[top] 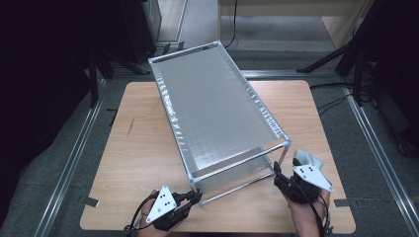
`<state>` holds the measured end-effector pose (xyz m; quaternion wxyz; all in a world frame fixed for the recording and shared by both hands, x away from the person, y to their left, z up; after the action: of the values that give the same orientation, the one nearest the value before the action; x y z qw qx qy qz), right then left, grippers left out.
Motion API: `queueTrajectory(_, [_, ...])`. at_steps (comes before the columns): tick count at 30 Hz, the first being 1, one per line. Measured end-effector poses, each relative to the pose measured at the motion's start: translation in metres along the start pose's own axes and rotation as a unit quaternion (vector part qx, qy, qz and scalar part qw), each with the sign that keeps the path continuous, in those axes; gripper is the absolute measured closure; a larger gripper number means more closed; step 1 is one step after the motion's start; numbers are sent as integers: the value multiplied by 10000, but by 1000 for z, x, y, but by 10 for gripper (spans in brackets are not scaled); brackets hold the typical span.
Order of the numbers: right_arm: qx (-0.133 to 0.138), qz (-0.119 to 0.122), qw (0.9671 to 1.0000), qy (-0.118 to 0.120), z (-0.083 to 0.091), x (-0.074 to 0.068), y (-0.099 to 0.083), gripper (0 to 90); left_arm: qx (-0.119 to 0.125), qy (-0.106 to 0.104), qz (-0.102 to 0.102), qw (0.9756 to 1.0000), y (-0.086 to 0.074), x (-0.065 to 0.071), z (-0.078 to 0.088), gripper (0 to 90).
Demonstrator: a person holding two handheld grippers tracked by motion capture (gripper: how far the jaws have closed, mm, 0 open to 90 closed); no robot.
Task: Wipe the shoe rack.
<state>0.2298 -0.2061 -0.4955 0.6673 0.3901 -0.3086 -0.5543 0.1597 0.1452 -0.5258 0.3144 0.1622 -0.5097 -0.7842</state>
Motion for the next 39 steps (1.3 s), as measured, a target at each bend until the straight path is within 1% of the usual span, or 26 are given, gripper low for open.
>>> queueTrajectory(1, [-3, -104, 9999, -24, -4, 1, 1, 462, 5, -4, -2, 10000, 0, 0, 0, 820])
queueTrajectory(2, [-10, -154, 9999, -26, -8, 1, 3, 503, 8, 3, 0, 10000, 0, 0, 0, 819])
queueTrajectory(4, [59, -185, 9998, -21, -12, 2, 4, 621, 9, 7, 6, 10000, 0, -1, 0, 819])
queueTrajectory(5, [80, -175, 9998, 16, -14, 2, 5, 649, 8, 16, 10, 10000, 0, -1, 0, 820])
queueTrajectory(8, [115, 36, 9999, 114, -16, -2, 7, 777, 12, 29, 27, 10000, 0, -2, 0, 820])
queueTrajectory(9, [125, 65, 9998, 152, -18, -4, 7, 808, -1, 46, 18, 10000, 0, -2, 0, 820])
queueTrajectory(13, [163, 28, 9996, 231, -23, -6, 9, 813, 9, 70, 54, 10000, 0, -4, 1, 820])
queueTrajectory(16, [182, 99, 9996, 184, -28, -10, 12, 816, 4, 83, 76, 9999, -1, -5, 2, 820])
queueTrajectory(21, [231, 137, 9994, 195, -39, -15, 17, 819, 9, 102, 64, 9999, -1, -5, 3, 819])
queueTrajectory(24, [206, 168, 9995, 191, -48, -19, 23, 820, 0, 59, 104, 9999, -1, -4, 3, 819])
queueTrajectory(27, [204, 170, 9995, 198, -56, -21, 28, 821, 8, 5, 79, 10000, 0, 0, 1, 818])
queueTrajectory(31, [292, 151, 9992, 221, -66, -23, 31, 820, -15, -17, 11, 10000, 0, 7, -1, 819])
queueTrajectory(33, [292, 144, 9993, 207, -71, -25, 34, 820, -7, -50, 4, 10000, 1, 9, -3, 819])
queueTrajectory(35, [320, 148, 9992, 185, -76, -26, 36, 820, -4, -111, 51, 9999, 2, 12, -5, 818])
queueTrajectory(36, [338, 127, 9992, 179, -79, -27, 37, 820, -13, -123, 37, 9999, 2, 14, -7, 818])
queueTrajectory(39, [392, 153, 9989, 218, -89, -29, 42, 820, -11, -147, 70, 9999, 4, 19, -11, 817])
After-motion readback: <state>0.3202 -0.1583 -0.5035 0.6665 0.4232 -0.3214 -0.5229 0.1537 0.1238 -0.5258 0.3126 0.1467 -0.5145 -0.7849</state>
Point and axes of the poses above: each handheld gripper's, and its own axes: z roughly backward along the jaws, y roughly out of its top, x roughly to its right, the point moved 1 cm from there along -z, roughly forward along the jaws, and after that the axes turned 5 degrees about -x, right-handed, at the moved point
